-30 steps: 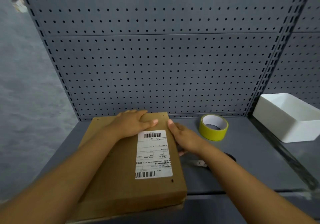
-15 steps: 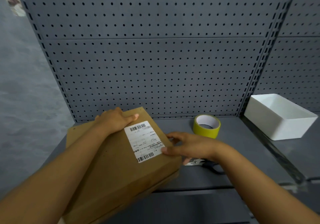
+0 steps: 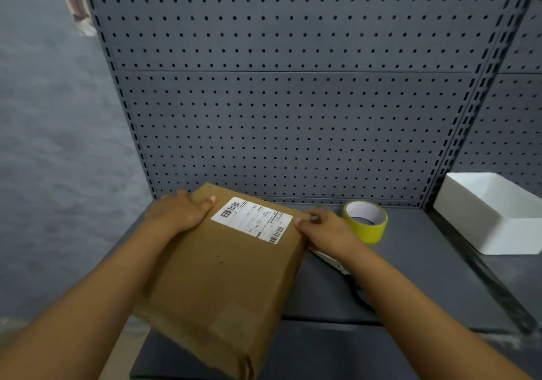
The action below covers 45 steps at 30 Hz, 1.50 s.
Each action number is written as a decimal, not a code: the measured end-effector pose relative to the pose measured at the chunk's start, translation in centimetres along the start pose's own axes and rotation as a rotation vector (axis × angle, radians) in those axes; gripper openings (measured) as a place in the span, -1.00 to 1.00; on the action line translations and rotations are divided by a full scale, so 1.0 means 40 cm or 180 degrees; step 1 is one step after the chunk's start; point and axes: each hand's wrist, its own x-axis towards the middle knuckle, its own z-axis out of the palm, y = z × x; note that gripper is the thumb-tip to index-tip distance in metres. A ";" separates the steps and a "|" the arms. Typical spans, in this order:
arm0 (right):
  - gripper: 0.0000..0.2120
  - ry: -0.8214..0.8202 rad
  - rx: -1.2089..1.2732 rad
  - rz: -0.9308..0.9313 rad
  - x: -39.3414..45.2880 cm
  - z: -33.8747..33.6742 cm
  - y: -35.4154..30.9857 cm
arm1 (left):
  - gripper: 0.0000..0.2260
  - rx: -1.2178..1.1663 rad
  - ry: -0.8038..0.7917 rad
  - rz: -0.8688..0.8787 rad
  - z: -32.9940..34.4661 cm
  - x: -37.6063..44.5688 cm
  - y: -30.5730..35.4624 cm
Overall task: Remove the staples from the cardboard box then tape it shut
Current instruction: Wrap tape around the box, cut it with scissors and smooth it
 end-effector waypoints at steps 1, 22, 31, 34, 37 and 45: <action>-0.45 -0.0063 0.0100 0.0002 0.002 0.008 -0.004 | -0.21 -0.0102 0.0002 -0.0016 0.001 -0.008 -0.003; -0.61 0.0380 0.0315 -0.0481 0.088 0.079 0.012 | -0.50 -0.0151 -0.0196 0.1891 0.062 -0.065 0.220; -0.57 0.0301 0.0076 -0.0493 0.072 0.079 -0.002 | -0.67 -0.0172 -0.0173 0.1675 0.071 -0.038 0.250; -0.63 0.0357 -0.0265 -0.0670 0.069 0.037 0.016 | -0.71 -0.0181 -0.0263 0.1705 0.066 -0.042 0.252; -0.67 0.1203 -0.0694 -0.0893 0.074 -0.044 0.061 | -0.74 -0.0310 -0.0410 0.1679 0.062 -0.034 0.249; -0.56 0.0544 -0.2800 -0.0016 0.071 -0.173 0.196 | -0.89 -0.0878 -0.0662 0.1515 0.052 -0.010 0.261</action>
